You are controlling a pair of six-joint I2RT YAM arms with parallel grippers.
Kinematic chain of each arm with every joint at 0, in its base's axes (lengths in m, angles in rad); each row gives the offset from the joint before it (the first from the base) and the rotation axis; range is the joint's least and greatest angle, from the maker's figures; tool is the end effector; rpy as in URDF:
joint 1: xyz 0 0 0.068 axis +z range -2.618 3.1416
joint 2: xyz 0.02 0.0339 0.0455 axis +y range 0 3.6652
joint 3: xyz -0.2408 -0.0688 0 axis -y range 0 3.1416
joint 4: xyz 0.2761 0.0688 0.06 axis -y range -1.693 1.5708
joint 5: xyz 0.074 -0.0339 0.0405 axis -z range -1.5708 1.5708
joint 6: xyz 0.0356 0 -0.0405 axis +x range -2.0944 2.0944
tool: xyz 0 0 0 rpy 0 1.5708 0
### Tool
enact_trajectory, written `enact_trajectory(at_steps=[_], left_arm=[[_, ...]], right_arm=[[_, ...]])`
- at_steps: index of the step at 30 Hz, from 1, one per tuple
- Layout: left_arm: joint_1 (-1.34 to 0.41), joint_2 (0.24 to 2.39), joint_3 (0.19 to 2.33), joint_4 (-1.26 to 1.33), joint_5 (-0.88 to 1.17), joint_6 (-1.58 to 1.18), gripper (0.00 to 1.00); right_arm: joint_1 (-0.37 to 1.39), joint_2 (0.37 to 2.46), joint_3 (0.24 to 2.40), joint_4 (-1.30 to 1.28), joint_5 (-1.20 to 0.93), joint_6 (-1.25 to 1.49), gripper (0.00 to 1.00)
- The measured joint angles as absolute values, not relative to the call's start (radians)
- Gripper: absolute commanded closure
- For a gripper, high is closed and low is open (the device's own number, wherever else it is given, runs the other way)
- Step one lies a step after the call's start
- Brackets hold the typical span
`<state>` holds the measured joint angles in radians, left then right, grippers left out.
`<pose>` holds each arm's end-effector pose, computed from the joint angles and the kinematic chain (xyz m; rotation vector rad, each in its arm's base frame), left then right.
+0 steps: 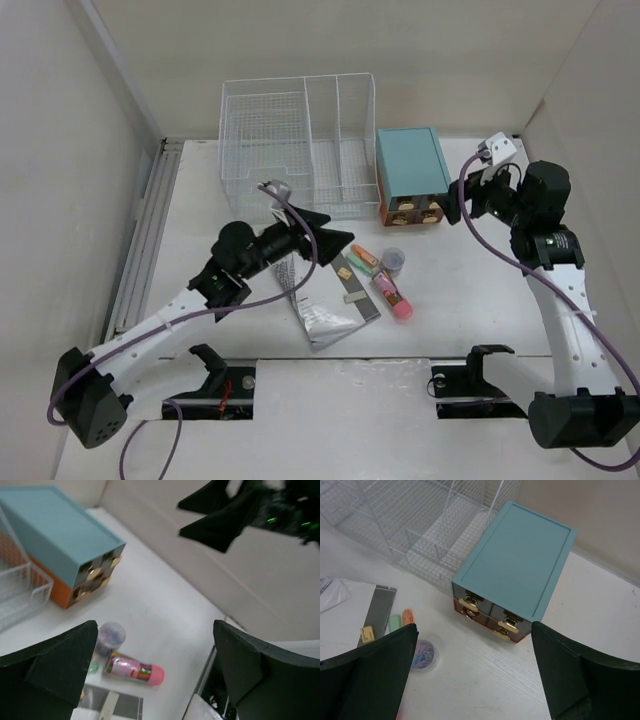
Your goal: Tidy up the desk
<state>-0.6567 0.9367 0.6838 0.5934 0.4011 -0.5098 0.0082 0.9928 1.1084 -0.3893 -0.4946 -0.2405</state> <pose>0.1977 -0.1699 0.3322 0.4714 1.2773 -1.2419 0.2570 0.0190 0.3782 -0.5613 1.7319 0.2914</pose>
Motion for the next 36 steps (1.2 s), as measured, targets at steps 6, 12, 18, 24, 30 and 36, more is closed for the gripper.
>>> enact_trajectory(at_steps=[6, 12, 18, 24, 30, 36], left_arm=[[-0.905, 1.01, 0.725, 0.31, -0.015, -0.42, 0.0], [-1.041, 0.953, 0.71, 0.179, -0.297, -0.467, 0.18], [-1.088, 0.696, 0.56, 0.11, -0.464, -0.623, 0.13], [-1.095, 0.71, 0.517, -0.073, -0.586, -0.841, 0.13], [-1.114, 1.023, 0.524, -0.254, -0.63, -1.054, 0.1], [-1.131, 1.061, 0.522, -0.305, -0.639, -1.173, 0.09]], right_arm=[[0.032, 0.981, 1.105, -0.393, -0.624, -0.345, 0.06], [0.199, 1.076, 1.136, -0.396, -0.655, -0.378, 0.69], [0.419, 1.227, 1.136, -0.396, -0.598, -0.389, 0.0], [0.568, 1.341, 1.135, -0.379, -0.421, -0.361, 0.0], [0.553, 1.347, 1.134, -0.358, -0.29, -0.317, 0.0], [0.498, 1.288, 1.129, -0.347, -0.306, -0.292, 0.0]])
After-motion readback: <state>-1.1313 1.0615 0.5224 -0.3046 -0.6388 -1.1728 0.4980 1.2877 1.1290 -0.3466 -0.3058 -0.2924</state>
